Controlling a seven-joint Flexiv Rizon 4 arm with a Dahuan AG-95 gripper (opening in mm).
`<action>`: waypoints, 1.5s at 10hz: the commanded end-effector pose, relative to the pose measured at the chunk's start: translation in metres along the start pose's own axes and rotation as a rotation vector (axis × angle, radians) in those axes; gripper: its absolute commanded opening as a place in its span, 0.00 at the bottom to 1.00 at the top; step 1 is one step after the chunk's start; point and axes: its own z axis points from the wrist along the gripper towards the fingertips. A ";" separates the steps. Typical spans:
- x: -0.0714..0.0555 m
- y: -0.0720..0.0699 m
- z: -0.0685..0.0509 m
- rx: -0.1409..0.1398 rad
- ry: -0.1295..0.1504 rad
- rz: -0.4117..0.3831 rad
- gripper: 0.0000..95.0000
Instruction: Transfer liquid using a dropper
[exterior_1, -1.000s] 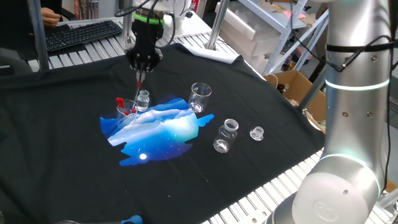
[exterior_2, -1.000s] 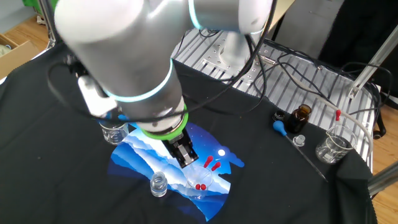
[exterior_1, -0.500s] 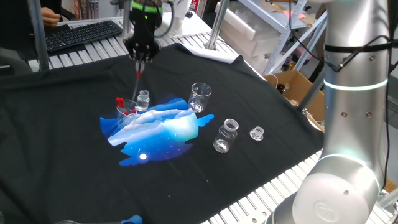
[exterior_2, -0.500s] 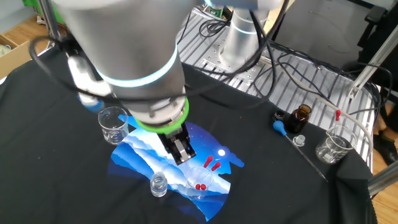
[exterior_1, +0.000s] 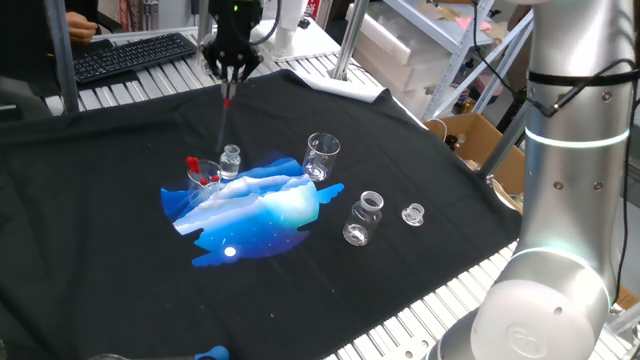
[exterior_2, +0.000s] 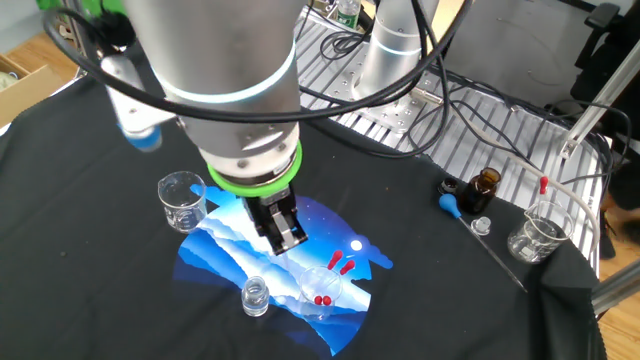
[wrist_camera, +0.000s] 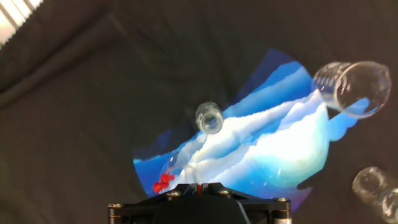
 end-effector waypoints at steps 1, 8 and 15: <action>-0.009 -0.001 -0.008 0.014 -0.004 -0.004 0.00; -0.029 -0.004 -0.021 0.042 -0.072 -0.023 0.00; -0.031 -0.005 -0.011 0.044 -0.112 -0.039 0.00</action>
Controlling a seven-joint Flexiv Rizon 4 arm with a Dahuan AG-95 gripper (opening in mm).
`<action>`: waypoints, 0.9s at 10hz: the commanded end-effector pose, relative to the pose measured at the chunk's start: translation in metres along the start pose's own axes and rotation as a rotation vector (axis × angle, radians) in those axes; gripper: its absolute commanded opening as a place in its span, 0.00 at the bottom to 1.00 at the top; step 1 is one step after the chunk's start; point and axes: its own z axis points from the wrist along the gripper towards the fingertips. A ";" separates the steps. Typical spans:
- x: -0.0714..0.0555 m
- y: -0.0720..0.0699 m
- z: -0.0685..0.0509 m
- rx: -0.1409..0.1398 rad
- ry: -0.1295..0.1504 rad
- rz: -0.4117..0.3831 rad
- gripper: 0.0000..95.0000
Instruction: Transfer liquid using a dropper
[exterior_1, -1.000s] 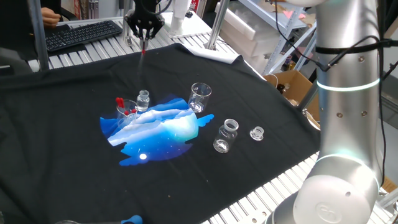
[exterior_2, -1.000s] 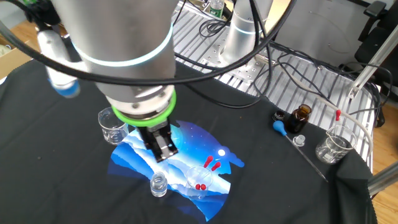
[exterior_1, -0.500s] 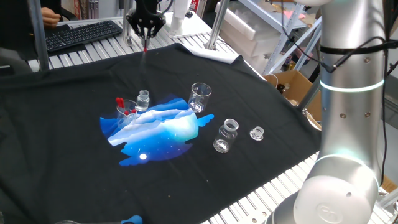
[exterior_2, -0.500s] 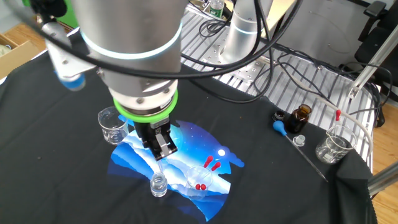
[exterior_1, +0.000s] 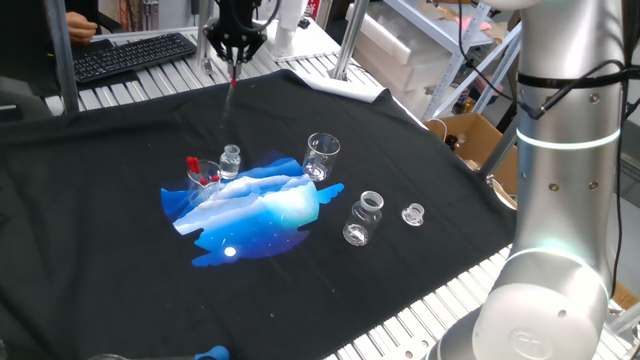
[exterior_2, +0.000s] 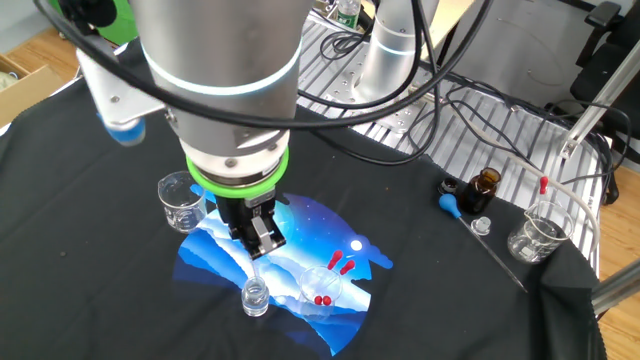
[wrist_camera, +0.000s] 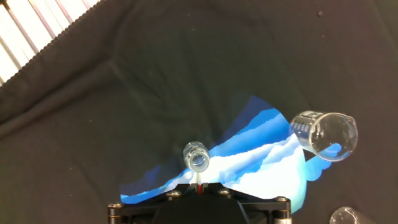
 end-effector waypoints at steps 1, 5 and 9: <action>0.002 -0.001 0.004 0.003 -0.013 -0.004 0.00; 0.000 -0.004 0.017 0.007 -0.032 -0.017 0.00; 0.000 -0.004 0.022 0.007 -0.036 -0.020 0.00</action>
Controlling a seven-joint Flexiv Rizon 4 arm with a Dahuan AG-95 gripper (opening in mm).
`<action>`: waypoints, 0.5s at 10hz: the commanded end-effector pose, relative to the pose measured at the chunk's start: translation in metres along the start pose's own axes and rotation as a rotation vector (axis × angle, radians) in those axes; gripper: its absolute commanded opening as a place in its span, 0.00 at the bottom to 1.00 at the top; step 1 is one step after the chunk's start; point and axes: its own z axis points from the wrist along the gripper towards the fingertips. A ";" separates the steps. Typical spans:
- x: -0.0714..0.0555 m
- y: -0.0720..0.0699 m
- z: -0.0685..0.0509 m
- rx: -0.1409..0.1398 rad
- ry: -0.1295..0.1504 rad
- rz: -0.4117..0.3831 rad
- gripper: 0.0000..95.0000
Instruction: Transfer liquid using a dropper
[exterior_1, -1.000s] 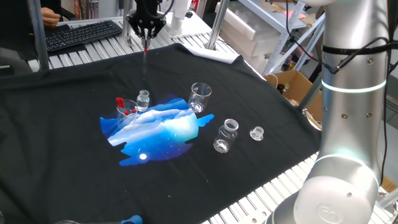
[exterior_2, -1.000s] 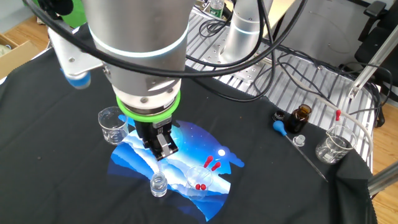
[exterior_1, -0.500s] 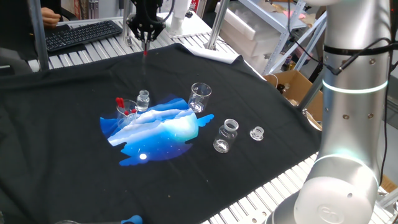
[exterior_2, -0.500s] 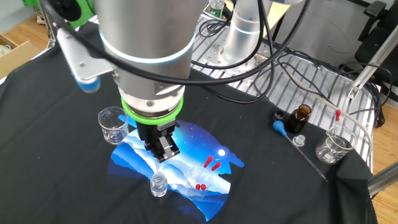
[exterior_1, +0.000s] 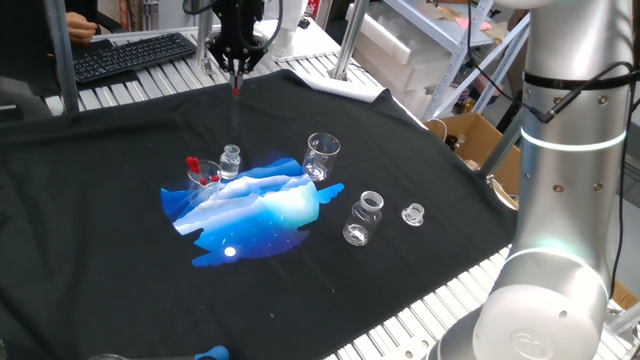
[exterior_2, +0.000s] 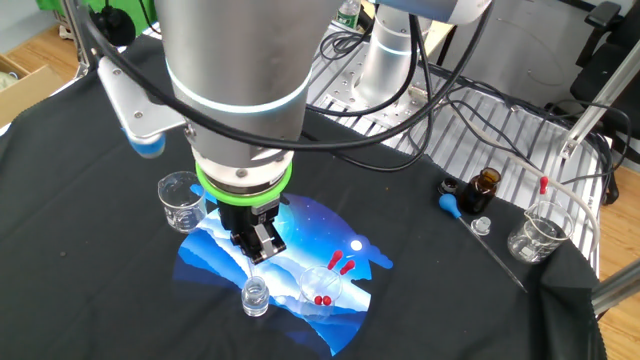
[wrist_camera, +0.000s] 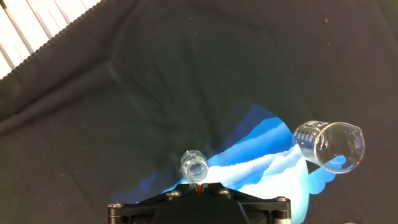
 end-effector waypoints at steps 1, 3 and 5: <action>0.001 0.001 0.001 0.002 -0.006 -0.002 0.00; 0.003 0.001 0.005 0.001 -0.014 -0.001 0.00; 0.001 0.001 0.010 -0.002 -0.023 -0.010 0.00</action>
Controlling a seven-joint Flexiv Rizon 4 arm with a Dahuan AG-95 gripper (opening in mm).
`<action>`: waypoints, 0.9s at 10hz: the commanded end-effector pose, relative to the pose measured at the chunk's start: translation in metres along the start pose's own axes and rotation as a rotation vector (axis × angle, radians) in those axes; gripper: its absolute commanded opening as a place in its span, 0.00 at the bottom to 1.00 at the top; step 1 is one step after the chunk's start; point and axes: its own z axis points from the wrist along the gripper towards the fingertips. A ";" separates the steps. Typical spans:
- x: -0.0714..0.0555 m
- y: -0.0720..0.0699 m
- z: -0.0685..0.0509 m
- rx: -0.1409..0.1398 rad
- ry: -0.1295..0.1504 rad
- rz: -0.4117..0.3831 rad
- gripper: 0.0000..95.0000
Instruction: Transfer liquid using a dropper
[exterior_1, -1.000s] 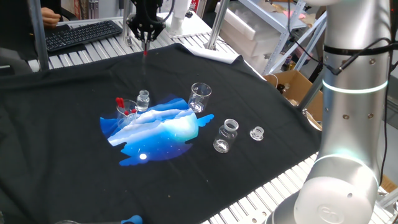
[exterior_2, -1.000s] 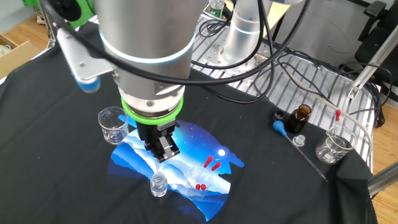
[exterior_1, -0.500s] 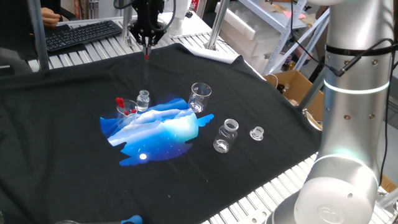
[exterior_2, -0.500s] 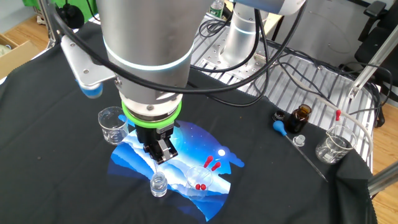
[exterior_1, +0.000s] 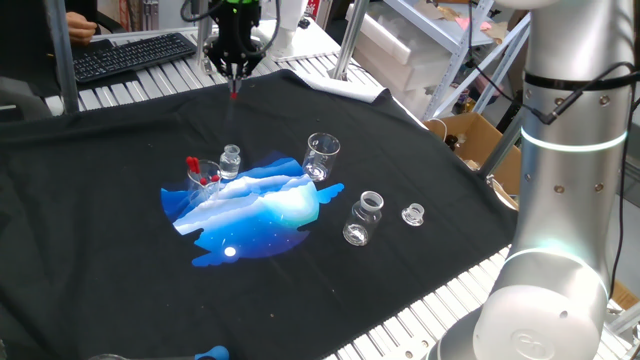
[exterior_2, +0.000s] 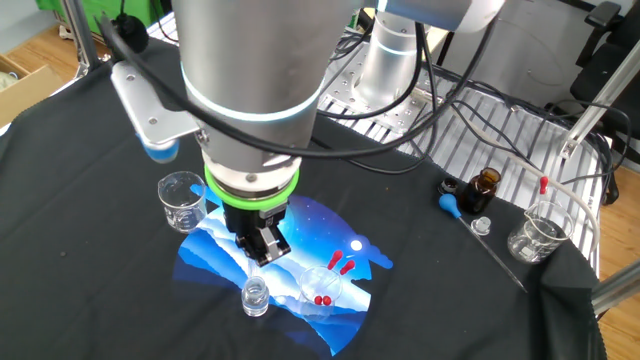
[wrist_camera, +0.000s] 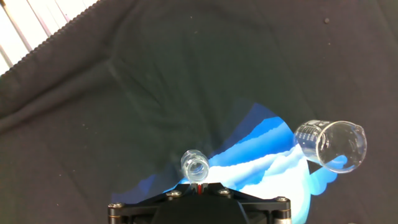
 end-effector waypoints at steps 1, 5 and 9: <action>-0.003 0.001 0.003 0.000 -0.006 -0.003 0.00; 0.004 0.001 0.009 -0.001 -0.010 0.003 0.00; 0.004 -0.001 0.013 0.002 -0.021 -0.002 0.00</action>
